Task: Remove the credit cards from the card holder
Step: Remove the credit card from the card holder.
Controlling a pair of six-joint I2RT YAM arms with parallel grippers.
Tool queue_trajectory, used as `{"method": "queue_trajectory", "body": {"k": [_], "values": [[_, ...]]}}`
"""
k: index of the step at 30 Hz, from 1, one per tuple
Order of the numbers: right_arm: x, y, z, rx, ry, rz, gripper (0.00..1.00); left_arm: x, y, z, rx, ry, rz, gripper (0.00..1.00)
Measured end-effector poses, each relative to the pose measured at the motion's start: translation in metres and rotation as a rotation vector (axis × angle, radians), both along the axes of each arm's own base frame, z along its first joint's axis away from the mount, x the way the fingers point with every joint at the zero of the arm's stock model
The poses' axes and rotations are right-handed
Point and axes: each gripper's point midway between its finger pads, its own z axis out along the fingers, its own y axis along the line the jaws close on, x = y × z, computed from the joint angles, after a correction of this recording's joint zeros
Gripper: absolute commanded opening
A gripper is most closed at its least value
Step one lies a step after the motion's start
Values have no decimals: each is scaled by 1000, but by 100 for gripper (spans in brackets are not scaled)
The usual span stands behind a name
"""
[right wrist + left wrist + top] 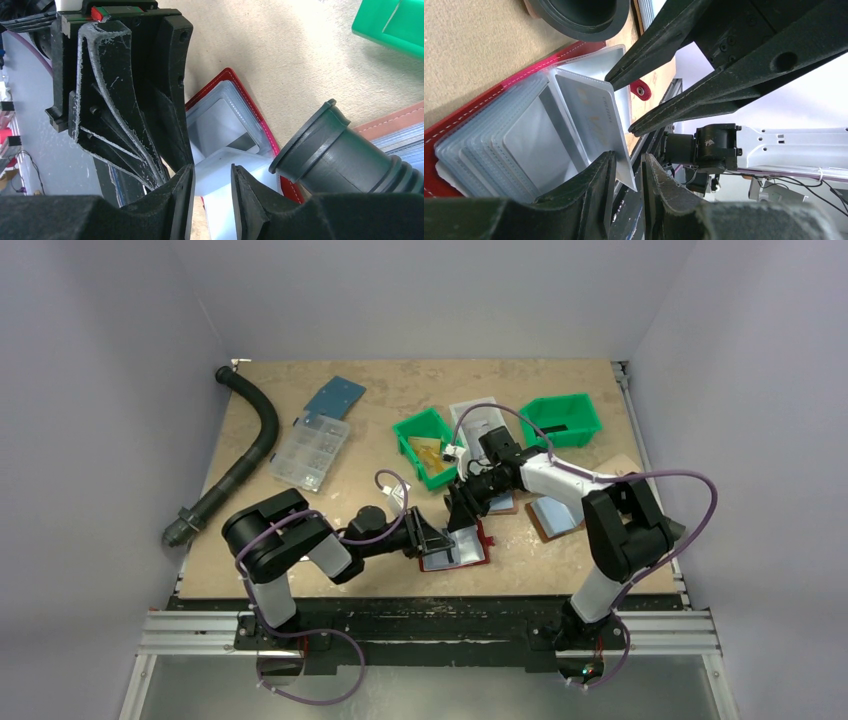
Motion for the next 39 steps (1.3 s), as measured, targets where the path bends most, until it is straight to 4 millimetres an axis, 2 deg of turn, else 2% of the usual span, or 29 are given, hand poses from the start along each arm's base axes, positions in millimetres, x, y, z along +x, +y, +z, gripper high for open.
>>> {"method": "queue_trajectory", "body": {"k": [19,27,31,35,39], "values": [[-1,-3,-1,4,28,-10,55,-7,-10,-3,-1,3,-30,33],[3,-6,-5,-29,13,-26,55,-8,-15,0,-14,0,-39,34],[7,-10,-9,-58,-2,-41,53,-8,-16,-1,-16,7,-38,35],[9,-12,-12,-81,-12,-55,41,-9,-16,-3,-14,9,-38,35],[12,-15,-14,-101,-20,-66,34,-9,-16,-4,-14,10,-38,35]]}}
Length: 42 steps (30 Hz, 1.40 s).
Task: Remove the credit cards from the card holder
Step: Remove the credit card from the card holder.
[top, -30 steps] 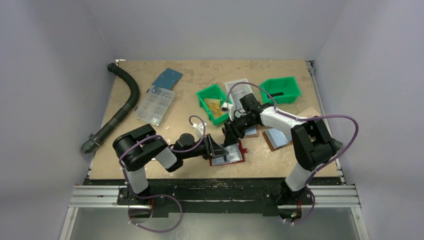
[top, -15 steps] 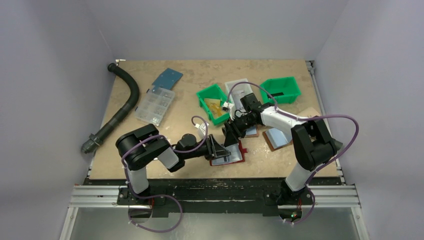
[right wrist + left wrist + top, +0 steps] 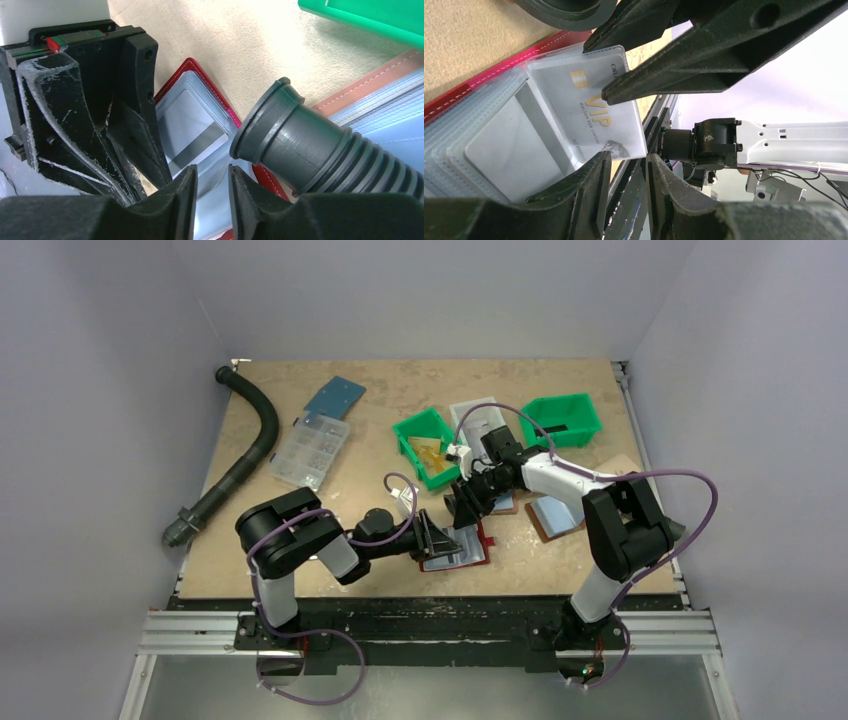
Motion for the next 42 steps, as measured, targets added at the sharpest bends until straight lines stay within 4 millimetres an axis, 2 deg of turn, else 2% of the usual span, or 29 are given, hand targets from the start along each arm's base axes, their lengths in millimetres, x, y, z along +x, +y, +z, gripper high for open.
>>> {"method": "queue_trajectory", "body": {"k": [11,14,16,21,27,33,36,39,42], "values": [[1,-3,-2,-21,-8,-4,17,2,4,5,-7,-14,24,36],[0,-4,0,-20,-4,7,17,1,15,12,-3,-38,62,37],[-1,-4,1,-19,-1,14,21,2,21,19,-3,-64,85,40],[-6,-5,1,-16,16,32,27,10,33,45,-14,-156,156,44],[-10,-6,-1,-17,37,45,26,17,51,71,-26,-244,247,58],[-16,-6,-6,-17,78,68,19,24,76,86,-17,-298,362,83],[-18,-7,-6,-16,87,72,12,27,83,94,-22,-318,400,96],[-20,-6,-5,-7,93,77,0,28,90,91,-22,-312,428,97],[-22,-5,-3,4,104,82,0,24,98,74,-11,-285,441,91]]}}
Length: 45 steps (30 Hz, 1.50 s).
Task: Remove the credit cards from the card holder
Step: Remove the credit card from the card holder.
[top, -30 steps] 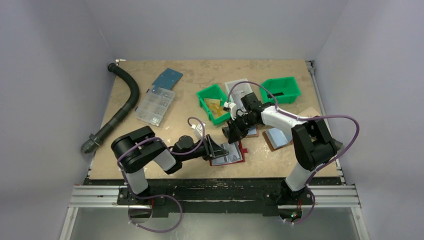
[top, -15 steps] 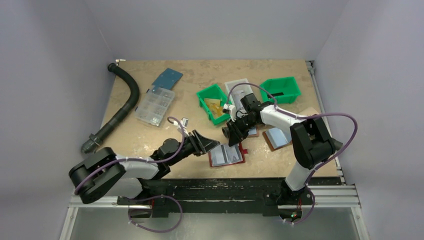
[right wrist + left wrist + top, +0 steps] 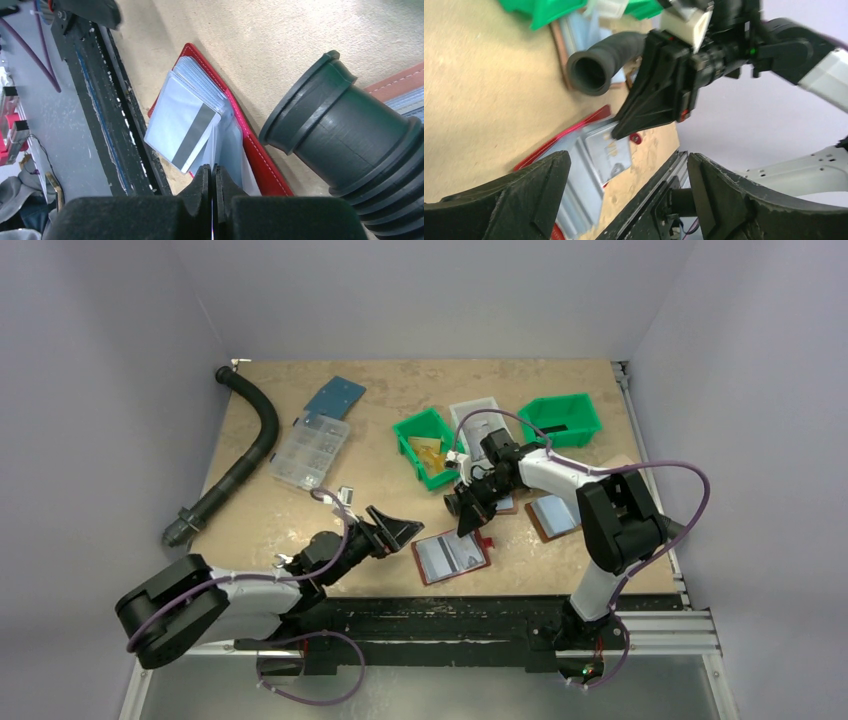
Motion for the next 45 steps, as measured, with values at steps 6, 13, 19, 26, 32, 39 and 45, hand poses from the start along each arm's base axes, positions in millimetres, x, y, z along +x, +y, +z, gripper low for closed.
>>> {"method": "queue_trajectory", "body": {"k": [6,13,19,26,32,39,45], "values": [[-4,2,9,58,35,6,0,-11,-18,-26,32,46,-110,74],[-7,5,24,147,71,25,0,-19,-50,-17,-42,4,-251,66],[-6,4,36,212,84,28,0,-27,-60,-40,-20,56,-299,65],[-4,-1,40,243,89,22,0,-28,-64,-39,-23,55,-307,65],[-6,0,45,267,95,38,0,-27,-71,-31,-39,32,-320,63],[-8,2,50,291,96,51,0,-26,-73,-30,-36,22,-319,57],[-10,1,53,310,100,58,0,-25,-73,-32,-20,-3,-318,56]]}}
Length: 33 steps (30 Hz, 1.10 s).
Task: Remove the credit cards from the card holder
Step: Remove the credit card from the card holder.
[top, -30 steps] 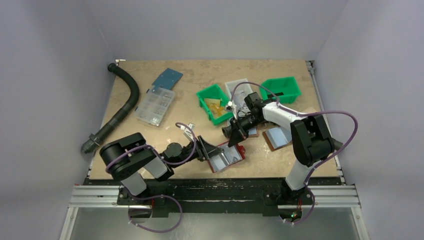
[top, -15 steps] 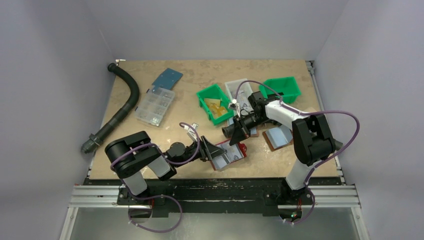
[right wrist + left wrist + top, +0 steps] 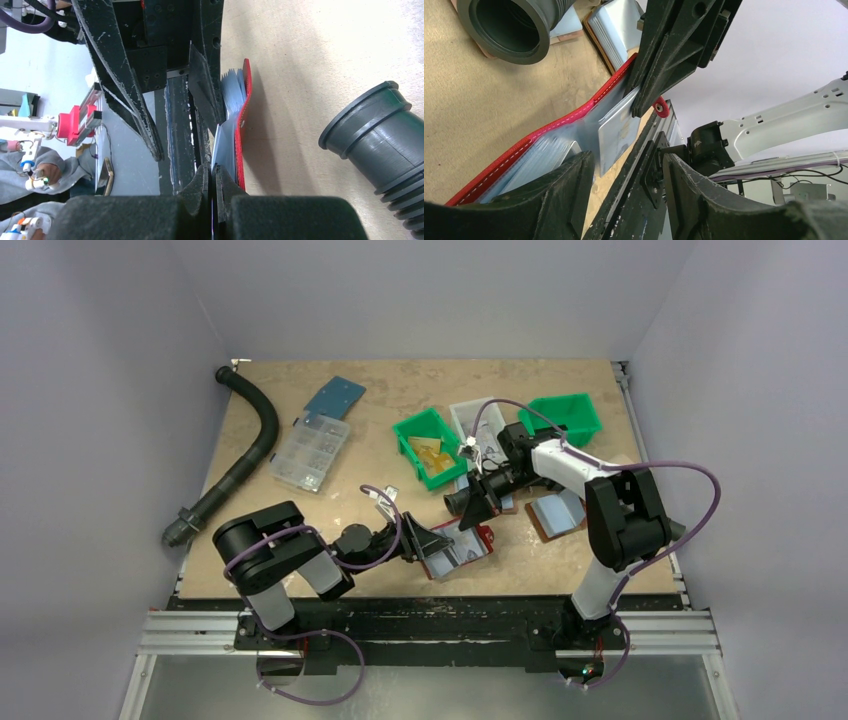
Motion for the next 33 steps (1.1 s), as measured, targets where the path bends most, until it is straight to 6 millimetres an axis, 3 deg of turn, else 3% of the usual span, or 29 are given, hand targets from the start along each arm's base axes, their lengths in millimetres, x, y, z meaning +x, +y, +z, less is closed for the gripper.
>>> {"method": "queue_trajectory", "body": {"k": [18,33], "values": [[-4,1,13,72,-16,36,0,3,-2,4,16,-81,5,57],[-7,2,21,118,2,47,0,6,-3,10,20,-136,25,46]]}}
